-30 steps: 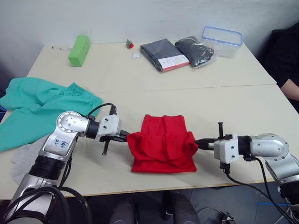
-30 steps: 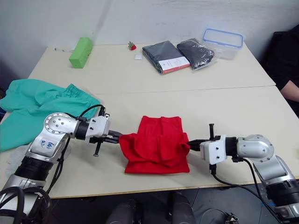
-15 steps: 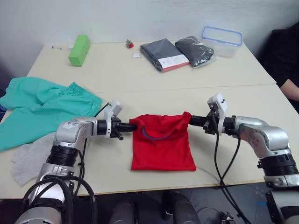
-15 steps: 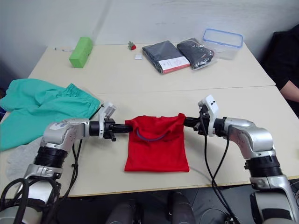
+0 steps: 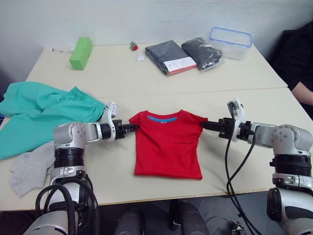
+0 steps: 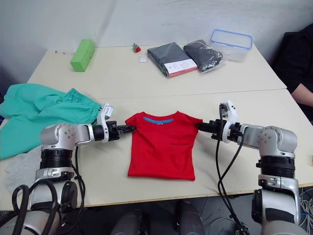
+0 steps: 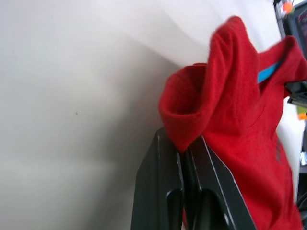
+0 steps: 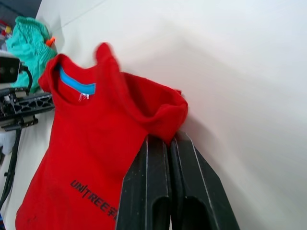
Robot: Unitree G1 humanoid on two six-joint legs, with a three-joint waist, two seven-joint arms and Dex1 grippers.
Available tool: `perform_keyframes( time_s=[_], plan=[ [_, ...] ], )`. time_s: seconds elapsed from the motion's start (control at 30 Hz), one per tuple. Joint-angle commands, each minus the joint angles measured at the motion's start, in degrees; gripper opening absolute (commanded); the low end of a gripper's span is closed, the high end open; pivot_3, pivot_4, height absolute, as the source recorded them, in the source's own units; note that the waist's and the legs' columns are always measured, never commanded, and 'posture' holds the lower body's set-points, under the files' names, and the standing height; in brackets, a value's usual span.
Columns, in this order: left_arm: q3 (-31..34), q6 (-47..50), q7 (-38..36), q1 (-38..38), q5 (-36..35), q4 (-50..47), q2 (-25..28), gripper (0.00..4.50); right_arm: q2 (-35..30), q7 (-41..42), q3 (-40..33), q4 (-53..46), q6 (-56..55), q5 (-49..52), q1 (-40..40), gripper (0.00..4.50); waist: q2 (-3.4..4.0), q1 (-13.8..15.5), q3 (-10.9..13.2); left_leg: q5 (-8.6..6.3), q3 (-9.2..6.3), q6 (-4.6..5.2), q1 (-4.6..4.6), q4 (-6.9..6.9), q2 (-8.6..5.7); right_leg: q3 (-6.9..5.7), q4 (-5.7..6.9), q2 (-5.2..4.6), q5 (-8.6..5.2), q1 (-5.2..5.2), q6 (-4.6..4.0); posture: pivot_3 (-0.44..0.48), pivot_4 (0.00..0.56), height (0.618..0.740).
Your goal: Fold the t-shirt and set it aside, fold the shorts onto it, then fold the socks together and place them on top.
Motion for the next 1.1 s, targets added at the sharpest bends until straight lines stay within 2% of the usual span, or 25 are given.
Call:
perform_keyframes(
  time_s=[0.03, 0.1, 0.27, 0.4, 0.43, 0.5, 0.6, 0.7, 0.8, 0.9, 1.0, 1.1],
  plan=[
    [1.7, 0.93, -0.99, -0.13, -3.16, -4.42, 0.73, 0.22, -1.83, 0.7, -1.93, -3.18, 0.11, 0.61, 0.46, 0.2, 0.0, 0.01, 0.0, 0.0, 0.02, -0.01, 0.0, 0.0, 0.0, 0.01, 0.0, 0.01, 0.0, -0.01, 0.0, 0.0, 0.15, 0.74],
    [2.3, 1.33, -1.25, 0.27, -4.16, -5.31, 0.62, 0.68, -1.09, 0.16, -2.28, -3.65, 1.44, 1.42, 1.0, 0.67, 0.0, 0.03, 0.0, -0.01, 0.02, -0.03, 0.0, -0.01, 0.0, 0.01, 0.0, 0.0, 0.0, -0.01, 0.0, 0.0, 0.15, 0.74],
    [0.83, -0.85, -2.12, 0.81, -4.49, -6.92, 1.81, 2.3, 0.02, -1.54, -1.1, -5.63, -4.08, -2.08, 2.33, 2.43, 0.0, 0.0, 0.0, -0.02, 0.06, -0.05, 0.02, -0.01, 0.0, 0.04, -0.01, 0.03, 0.0, -0.02, 0.0, 0.0, 0.15, 0.74],
    [0.5, -9.47, -5.95, 2.36, -4.6, -13.4, 5.18, 3.54, -3.51, 1.11, 1.12, -13.8, -20.33, -9.91, 6.43, 2.45, 0.0, 0.06, 0.0, -0.04, 0.1, -0.1, 0.02, -0.08, -0.01, 0.09, -0.02, 0.05, 0.0, -0.07, 0.0, 0.0, 0.15, 0.74],
    [-0.05, -12.2, -8.02, 3.25, -4.92, -16.51, 6.39, 3.54, -4.03, 2.53, 1.08, -17.13, -22.94, -10.16, 7.75, 2.45, 0.0, 0.05, 0.0, -0.04, 0.12, -0.11, 0.01, -0.13, -0.02, 0.1, -0.04, 0.06, 0.0, -0.1, 0.0, 0.0, 0.15, 0.74],
    [-1.07, -15.82, -12.6, 5.32, -6.96, -23.16, 7.98, 3.58, -4.3, 4.57, 1.09, -23.5, -25.3, -9.09, 10.11, 2.05, 0.0, 0.02, 0.0, -0.05, 0.18, -0.15, 0.01, -0.23, -0.01, 0.12, -0.1, 0.12, 0.0, -0.14, 0.0, 0.0, 0.15, 0.74],
    [-8.0, -24.11, -18.73, 9.9, -4.54, -31.28, 10.47, 2.95, -3.86, 6.7, 4.6, -30.64, -28.92, -9.94, 13.43, 1.19, 0.02, 0.02, -0.01, -0.04, 0.21, -0.21, 0.09, -0.32, 0.01, 0.15, -0.14, 0.14, 0.0, -0.11, 0.0, 0.0, 0.15, 0.74],
    [-16.61, -32.98, -23.74, 13.95, 0.56, -34.5, 13.23, 1.95, -3.63, 8.79, 10.85, -34.4, -35.04, -14.36, 16.12, 0.05, 0.04, 0.01, -0.02, -0.03, 0.31, -0.24, 0.24, -0.41, 0.0, 0.18, -0.17, 0.19, -0.01, -0.02, 0.0, 0.0, 0.15, 0.74],
    [-24.61, -40.1, -26.8, 16.17, 5.67, -34.4, 14.24, 0.97, -2.02, 9.97, 17.84, -35.93, -39.87, -18.39, 17.52, 0.0, 0.03, 0.02, -0.02, 0.0, 0.34, -0.24, 0.21, -0.4, 0.0, 0.17, -0.17, 0.22, -0.01, -0.04, -0.01, 0.0, 0.15, 0.74],
    [-29.78, -45.26, -28.02, 17.37, 9.98, -32.37, 14.32, 0.02, -0.7, 10.66, 24.48, -34.43, -45.41, -24.29, 17.94, 0.0, 0.03, 0.02, -0.02, 0.02, 0.3, -0.21, 0.2, -0.4, 0.0, 0.18, -0.19, 0.2, -0.02, -0.04, -0.03, 0.0, 0.15, 0.74],
    [-34.69, -48.04, -28.03, 17.88, 15.66, -29.03, 15.51, 0.02, 0.73, 11.3, 30.22, -30.72, -48.19, -28.99, 17.59, 0.0, 0.03, 0.05, -0.02, 0.03, 0.25, -0.18, 0.18, -0.4, -0.01, 0.17, -0.24, 0.18, -0.02, -0.04, -0.03, 0.0, 0.15, 0.74],
    [-36.45, -48.49, -27.14, 17.79, 18.77, -26.45, 15.63, 0.02, 1.4, 10.67, 32.83, -25.56, -50.41, -33.42, 16.78, 0.0, 0.02, 0.16, -0.01, 0.07, 0.22, -0.1, 0.14, -0.4, -0.01, 0.13, -0.25, 0.16, -0.02, -0.04, -0.03, 0.0, 0.15, 0.74]
  ],
)
